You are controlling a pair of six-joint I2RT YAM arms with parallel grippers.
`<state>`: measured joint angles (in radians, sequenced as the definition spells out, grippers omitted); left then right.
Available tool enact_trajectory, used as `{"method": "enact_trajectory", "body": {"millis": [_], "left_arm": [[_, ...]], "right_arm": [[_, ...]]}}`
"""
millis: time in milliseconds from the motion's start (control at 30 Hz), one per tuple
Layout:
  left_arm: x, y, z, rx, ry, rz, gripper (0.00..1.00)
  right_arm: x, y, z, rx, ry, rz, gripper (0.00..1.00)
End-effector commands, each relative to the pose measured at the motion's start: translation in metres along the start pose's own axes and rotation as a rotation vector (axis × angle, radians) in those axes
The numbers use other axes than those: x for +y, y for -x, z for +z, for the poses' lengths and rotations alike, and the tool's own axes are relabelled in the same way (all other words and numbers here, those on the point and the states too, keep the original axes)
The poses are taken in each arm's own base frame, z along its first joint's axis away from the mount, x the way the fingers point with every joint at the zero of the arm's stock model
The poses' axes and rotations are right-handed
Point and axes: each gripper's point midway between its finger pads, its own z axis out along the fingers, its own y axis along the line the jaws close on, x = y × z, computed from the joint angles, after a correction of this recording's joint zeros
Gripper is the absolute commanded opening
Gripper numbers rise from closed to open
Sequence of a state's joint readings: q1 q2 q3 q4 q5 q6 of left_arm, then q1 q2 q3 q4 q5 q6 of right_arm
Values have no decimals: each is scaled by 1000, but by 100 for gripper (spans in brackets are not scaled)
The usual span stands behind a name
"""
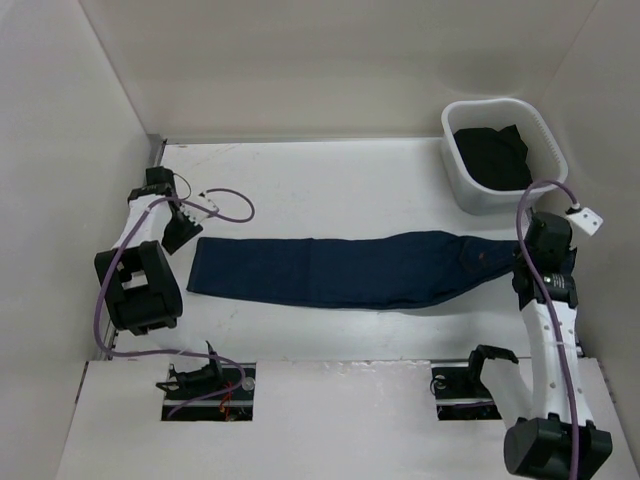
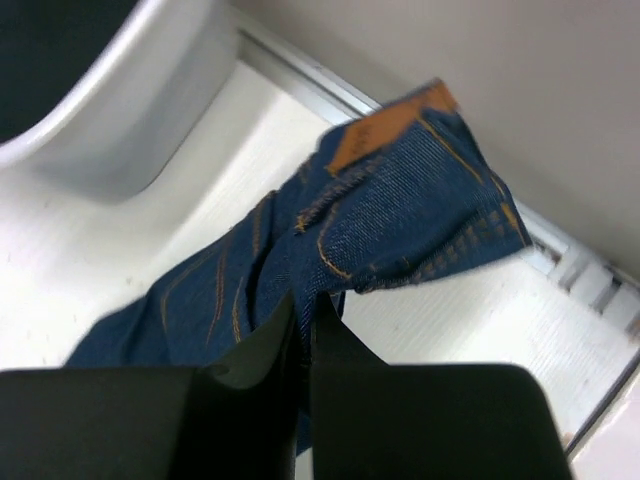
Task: Fold and stack the trousers
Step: Fold the trousers
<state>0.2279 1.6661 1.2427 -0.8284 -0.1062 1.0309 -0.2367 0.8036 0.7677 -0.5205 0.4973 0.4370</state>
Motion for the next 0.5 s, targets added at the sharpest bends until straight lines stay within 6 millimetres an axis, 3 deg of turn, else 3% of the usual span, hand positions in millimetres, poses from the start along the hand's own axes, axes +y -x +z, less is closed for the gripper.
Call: {"method": "enact_trajectory", "body": {"millis": [0,233,467], "left_arm": [[-6,-4,7,18,-29,-16,40],[-13,3,35,62,-93,-49,42],[-22,5,55,72,-146,-107,31]], "right_arm": [[32,27,-13,-110,160,-154,0],[110,29,-78,-195,453,-402,0],[185,13,-153,-246,643,-539,0]]}}
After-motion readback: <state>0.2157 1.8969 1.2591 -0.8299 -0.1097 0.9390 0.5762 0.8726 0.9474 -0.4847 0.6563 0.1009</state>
